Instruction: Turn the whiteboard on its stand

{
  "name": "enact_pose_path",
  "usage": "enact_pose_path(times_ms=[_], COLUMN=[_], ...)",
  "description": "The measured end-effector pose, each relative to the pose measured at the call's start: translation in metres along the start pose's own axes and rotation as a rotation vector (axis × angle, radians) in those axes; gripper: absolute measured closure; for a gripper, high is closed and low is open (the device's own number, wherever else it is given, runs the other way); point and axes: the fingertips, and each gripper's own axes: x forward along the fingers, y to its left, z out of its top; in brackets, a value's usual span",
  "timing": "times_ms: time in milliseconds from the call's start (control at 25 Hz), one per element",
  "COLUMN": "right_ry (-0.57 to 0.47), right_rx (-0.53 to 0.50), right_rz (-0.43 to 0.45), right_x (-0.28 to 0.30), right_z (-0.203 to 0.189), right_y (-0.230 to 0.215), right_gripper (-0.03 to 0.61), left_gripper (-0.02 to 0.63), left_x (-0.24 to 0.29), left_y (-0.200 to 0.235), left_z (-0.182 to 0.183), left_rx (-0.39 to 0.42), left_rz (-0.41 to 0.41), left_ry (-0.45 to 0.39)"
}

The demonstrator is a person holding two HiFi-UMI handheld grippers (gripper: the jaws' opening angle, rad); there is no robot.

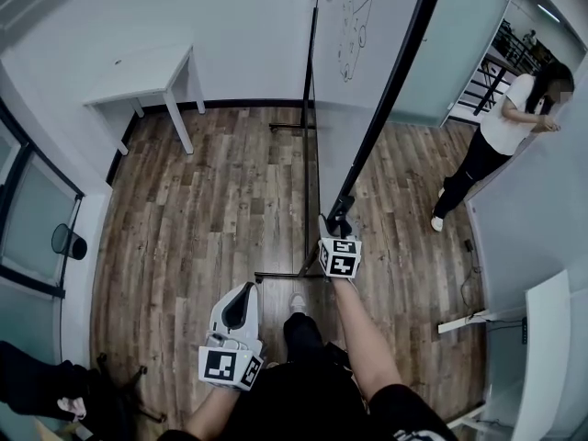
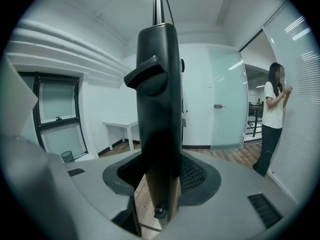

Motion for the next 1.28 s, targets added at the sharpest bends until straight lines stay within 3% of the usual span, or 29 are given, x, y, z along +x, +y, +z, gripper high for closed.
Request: enact_pose_path(times_ms=[680, 1280], right_ry=[-0.021, 0.03], right_rx=[0.015, 0.035], right_rz=[-0.006, -0.035], right_x=[-0.125, -0.141], right_z=[-0.065, -0.066], right_y=[0.05, 0.058], right_gripper=[0.39, 0.39], left_gripper=[0.595, 0.595], left_x=[-0.154, -0.199], left_y=[-0.025, -0.006], left_z=[-0.017, 0.005], left_rx=[0.029, 0.005], left_rz=[-0.062, -0.029], left_ry=[-0.004, 0.001])
